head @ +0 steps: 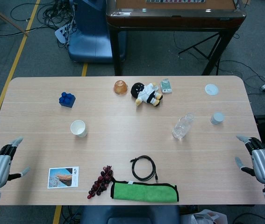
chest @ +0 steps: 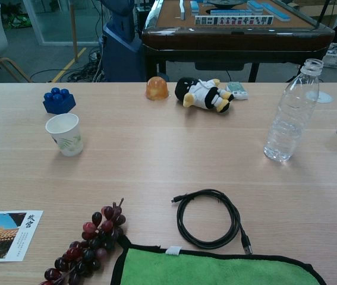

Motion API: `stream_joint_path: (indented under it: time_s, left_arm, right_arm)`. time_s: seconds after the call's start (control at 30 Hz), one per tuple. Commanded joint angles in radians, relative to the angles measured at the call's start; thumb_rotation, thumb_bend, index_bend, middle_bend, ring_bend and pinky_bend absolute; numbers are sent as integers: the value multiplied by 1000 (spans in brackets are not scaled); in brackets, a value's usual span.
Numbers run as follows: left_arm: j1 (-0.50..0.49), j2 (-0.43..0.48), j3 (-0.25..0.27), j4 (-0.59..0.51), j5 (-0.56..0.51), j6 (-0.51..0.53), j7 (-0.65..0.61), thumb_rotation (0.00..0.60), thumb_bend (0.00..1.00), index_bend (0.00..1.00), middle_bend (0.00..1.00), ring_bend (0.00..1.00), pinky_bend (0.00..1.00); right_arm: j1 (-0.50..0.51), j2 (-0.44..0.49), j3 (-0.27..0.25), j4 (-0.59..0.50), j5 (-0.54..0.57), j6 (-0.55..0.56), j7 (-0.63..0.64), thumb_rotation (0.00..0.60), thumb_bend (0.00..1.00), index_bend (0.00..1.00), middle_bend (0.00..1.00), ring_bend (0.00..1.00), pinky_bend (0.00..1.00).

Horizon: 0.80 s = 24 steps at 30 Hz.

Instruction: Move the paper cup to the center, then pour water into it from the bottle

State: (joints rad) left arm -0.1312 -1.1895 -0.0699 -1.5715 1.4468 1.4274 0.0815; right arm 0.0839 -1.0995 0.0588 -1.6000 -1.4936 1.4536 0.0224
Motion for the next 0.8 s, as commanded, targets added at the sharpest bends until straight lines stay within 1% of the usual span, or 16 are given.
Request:
stream_joint_path:
  time_s: [0.03, 0.2, 0.3, 0.37, 0.47, 0.57, 0.6, 0.7, 0.8]
  left_arm:
    - [-18, -2, -17, -23, -29, -32, -25, 600, 127, 0, 146, 221, 501]
    - [-54, 24, -39, -76, -74, -103, -65, 600, 127, 0, 103, 203, 498]
    - [-86, 31, -53, -79, -113, -154, -21, 600, 128, 0, 76, 188, 494]
    - [-108, 33, -59, -76, -153, -195, 21, 600, 128, 0, 42, 158, 467]
    - [-146, 33, -65, -60, -215, -265, 85, 600, 129, 0, 1, 82, 387]
    - [-180, 34, -70, -60, -283, -338, 122, 600, 142, 0, 0, 10, 265]
    - [-190, 36, -69, -57, -289, -356, 125, 600, 151, 0, 0, 1, 219]
    - [-219, 30, -69, -39, -308, -389, 156, 600, 173, 0, 0, 0, 133]
    - [-251, 15, -70, -26, -341, -420, 197, 600, 193, 0, 0, 0, 93]
  right_arm:
    - [4, -1, 3, 0, 2, -4, -2, 600, 336, 234, 282, 221, 401]
    - [12, -6, 4, 1, 5, -19, -8, 600, 336, 240, 282, 221, 401]
    - [16, -9, 2, 3, 10, -30, -12, 600, 336, 244, 282, 221, 401]
    - [18, -10, 2, 3, 11, -33, -14, 600, 336, 249, 282, 221, 401]
    - [17, -9, 1, 2, 10, -32, -16, 600, 336, 262, 284, 221, 401]
    - [15, -7, 0, 2, 13, -31, -15, 600, 336, 264, 286, 221, 401]
    - [15, -7, -1, 2, 14, -32, -15, 600, 336, 264, 286, 221, 401]
    - [13, -6, 0, 2, 18, -30, -15, 600, 336, 268, 286, 221, 401]
    - [12, -7, 0, 4, 19, -30, -17, 600, 336, 276, 286, 221, 401]
